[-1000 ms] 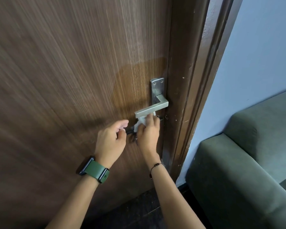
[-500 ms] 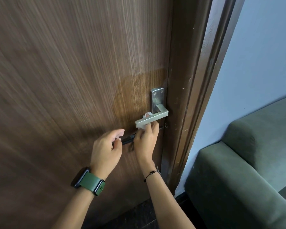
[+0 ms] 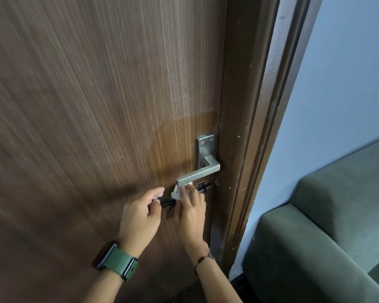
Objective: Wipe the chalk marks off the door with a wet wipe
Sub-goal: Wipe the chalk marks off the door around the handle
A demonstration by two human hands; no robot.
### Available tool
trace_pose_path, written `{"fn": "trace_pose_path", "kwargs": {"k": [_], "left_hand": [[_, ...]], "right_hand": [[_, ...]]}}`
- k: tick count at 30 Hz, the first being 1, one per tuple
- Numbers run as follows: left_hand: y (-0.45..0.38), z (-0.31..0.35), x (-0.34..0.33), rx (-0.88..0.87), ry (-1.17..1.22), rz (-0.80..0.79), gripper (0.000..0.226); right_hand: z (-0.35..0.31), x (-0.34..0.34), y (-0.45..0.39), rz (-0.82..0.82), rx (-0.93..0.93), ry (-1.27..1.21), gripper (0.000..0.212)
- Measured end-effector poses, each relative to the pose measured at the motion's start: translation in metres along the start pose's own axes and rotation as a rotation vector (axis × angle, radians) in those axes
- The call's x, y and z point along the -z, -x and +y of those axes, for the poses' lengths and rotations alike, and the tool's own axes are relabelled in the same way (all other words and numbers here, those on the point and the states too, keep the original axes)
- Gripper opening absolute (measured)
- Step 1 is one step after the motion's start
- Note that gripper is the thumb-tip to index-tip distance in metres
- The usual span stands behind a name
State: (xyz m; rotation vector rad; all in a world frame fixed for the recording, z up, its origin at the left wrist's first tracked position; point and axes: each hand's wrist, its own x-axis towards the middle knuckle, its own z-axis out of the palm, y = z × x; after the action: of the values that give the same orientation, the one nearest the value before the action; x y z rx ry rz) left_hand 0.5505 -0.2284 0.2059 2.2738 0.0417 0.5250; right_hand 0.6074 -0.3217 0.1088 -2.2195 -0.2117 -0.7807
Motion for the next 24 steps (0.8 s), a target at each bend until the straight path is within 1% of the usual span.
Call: {"fn": "trace_pose_path", "kwargs": {"k": [1, 4, 5, 6, 9, 10, 12, 15, 18, 21, 24], "left_hand": [[0.000, 0.000, 0.000, -0.002, 0.001, 0.001, 0.031], [0.002, 0.000, 0.000, 0.006, -0.007, 0.005, 0.032], [0.003, 0.000, 0.000, 0.013, -0.007, 0.002, 0.032], [0.004, 0.000, 0.000, 0.017, -0.007, -0.003, 0.032], [0.004, 0.002, -0.001, -0.008, -0.014, -0.001, 0.032], [0.004, 0.003, -0.002, -0.023, -0.017, 0.001, 0.032], [0.004, 0.004, -0.002, -0.032, -0.018, -0.002, 0.032], [0.007, 0.002, 0.001, -0.014, -0.016, 0.003, 0.032], [0.008, 0.000, 0.003, -0.002, -0.007, 0.004, 0.033], [0.009, 0.001, 0.005, -0.010, -0.019, 0.003, 0.033], [0.008, 0.000, 0.009, -0.012, -0.016, 0.021, 0.033]], "right_hand": [[0.005, 0.001, -0.005, 0.030, -0.051, -0.013, 0.040], [0.008, 0.002, -0.026, 0.113, -0.363, -0.155, 0.035], [0.004, 0.002, -0.027, 0.110, -0.398, -0.162, 0.035], [-0.001, 0.001, -0.025, 0.099, -0.365, -0.162, 0.035], [-0.021, -0.004, 0.000, 0.017, -0.057, -0.104, 0.037], [-0.024, -0.004, 0.003, -0.010, 0.016, -0.075, 0.039], [-0.023, -0.004, -0.001, -0.020, 0.061, -0.025, 0.034], [-0.020, -0.001, -0.014, -0.013, 0.062, -0.024, 0.019], [-0.021, -0.005, -0.025, -0.043, -0.001, -0.117, 0.017], [-0.026, -0.009, -0.024, 0.037, -0.109, -0.232, 0.016], [-0.037, -0.010, -0.021, 0.112, -0.246, -0.441, 0.017]]}}
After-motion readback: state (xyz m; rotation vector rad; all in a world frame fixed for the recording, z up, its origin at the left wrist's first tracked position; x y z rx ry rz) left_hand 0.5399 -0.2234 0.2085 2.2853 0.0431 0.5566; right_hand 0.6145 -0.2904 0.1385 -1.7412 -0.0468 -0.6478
